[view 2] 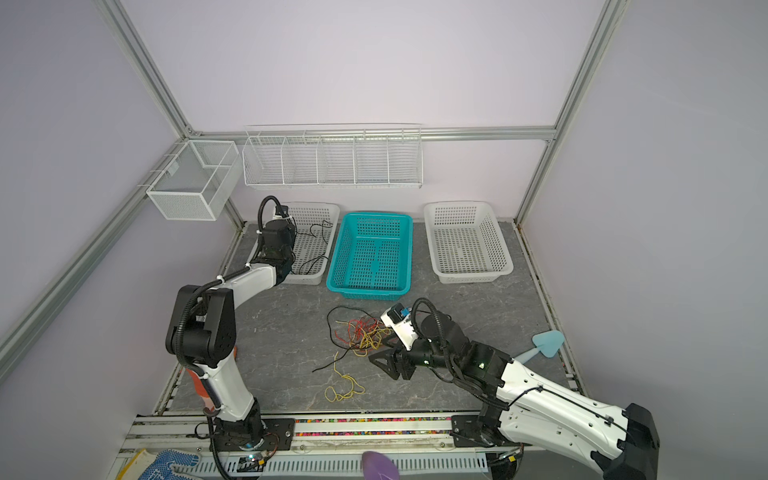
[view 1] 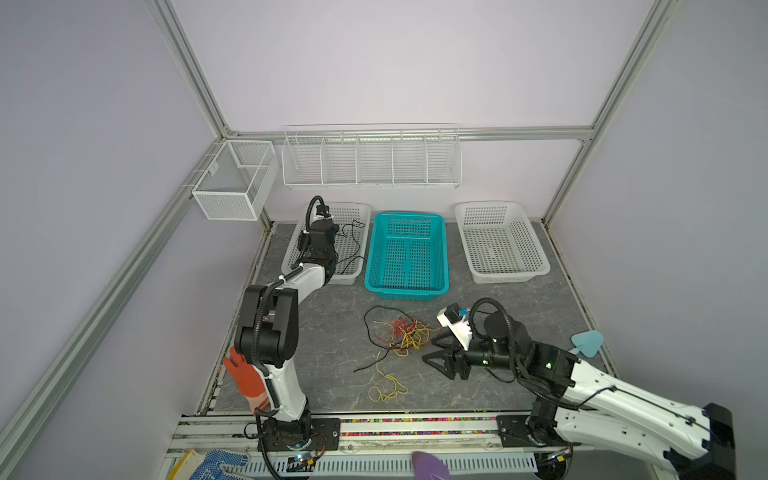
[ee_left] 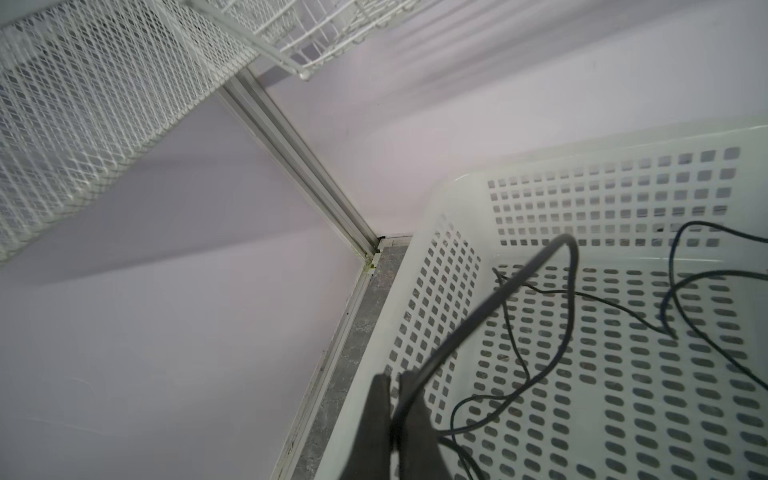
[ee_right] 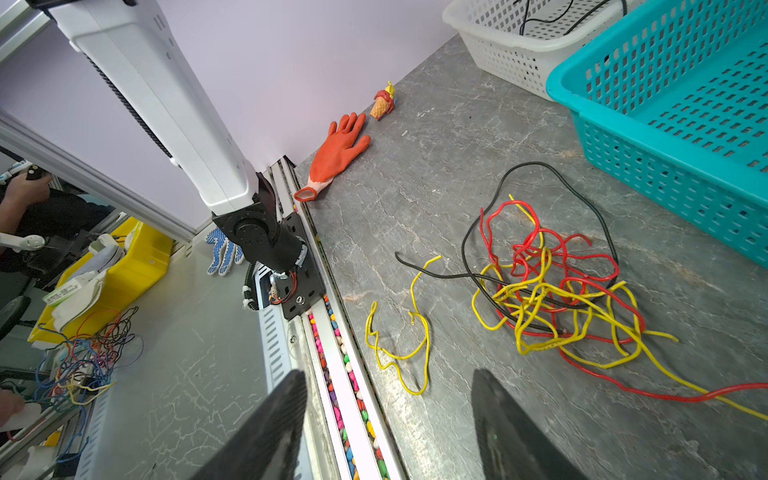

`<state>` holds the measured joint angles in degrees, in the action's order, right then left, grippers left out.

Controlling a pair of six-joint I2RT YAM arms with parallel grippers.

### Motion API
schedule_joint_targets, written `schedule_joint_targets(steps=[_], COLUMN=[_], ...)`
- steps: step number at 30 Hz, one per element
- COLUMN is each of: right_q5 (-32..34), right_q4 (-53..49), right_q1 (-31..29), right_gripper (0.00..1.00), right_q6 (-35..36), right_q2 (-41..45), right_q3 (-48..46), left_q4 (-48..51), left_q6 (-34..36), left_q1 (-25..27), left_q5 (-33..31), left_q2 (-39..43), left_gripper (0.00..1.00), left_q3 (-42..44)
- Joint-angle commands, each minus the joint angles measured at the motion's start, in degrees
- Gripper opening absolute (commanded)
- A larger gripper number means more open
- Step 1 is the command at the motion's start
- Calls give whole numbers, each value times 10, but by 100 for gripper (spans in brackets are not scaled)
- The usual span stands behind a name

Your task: Untangle the cables

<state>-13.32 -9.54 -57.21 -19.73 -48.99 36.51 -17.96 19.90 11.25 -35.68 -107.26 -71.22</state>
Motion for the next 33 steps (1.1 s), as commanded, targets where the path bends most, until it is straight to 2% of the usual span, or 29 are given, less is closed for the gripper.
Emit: schedule_joint_targets(steps=[1,4,6,7,11,14,18,21,26,29,33], right_q5=[-2,-1,2,3,18,21,23,22,34,48,53], right_q4=[10,9,6,4,-12,-15,-16,-20,-30,-34,-42], right_q1=[-5,-5,-6,-6,-5,-5,-5,-6,-6,-8,-7], right_gripper=[66,66,66,66,66,65,65,65,65,65,66], right_q6=[-5,-6,-4,-4,-1,-1,-3,-1,0,-1,-10], right_q2=[-12,-25,-35,-40,-62,-79,-102,-121,-131,-130,-136], right_q3=[-3,2,6,7,16,19,26,38,54,57,63], left_q4=[45,83,101,102,119,144,182,209,228,274,327], left_q6=[-20,-31,-33,-28,-42,-70,-114,-137,-161,-216,-263], left_q1=[-2,-3,-3,-3,-19,-38,-55,-55,-41,-39,-23], left_q5=[21,33,38,37,-20,-29,3,46,50,63,46], left_q2=[-19,-38,-48,-51,-62,-57,-48,-45,-26,-11,11], left_gripper=[0,8,20,23,15,17,48,65,74,77,83], left_q3=[-30,-52,-63,-66,-104,-128,-145,-151,-155,-171,-183])
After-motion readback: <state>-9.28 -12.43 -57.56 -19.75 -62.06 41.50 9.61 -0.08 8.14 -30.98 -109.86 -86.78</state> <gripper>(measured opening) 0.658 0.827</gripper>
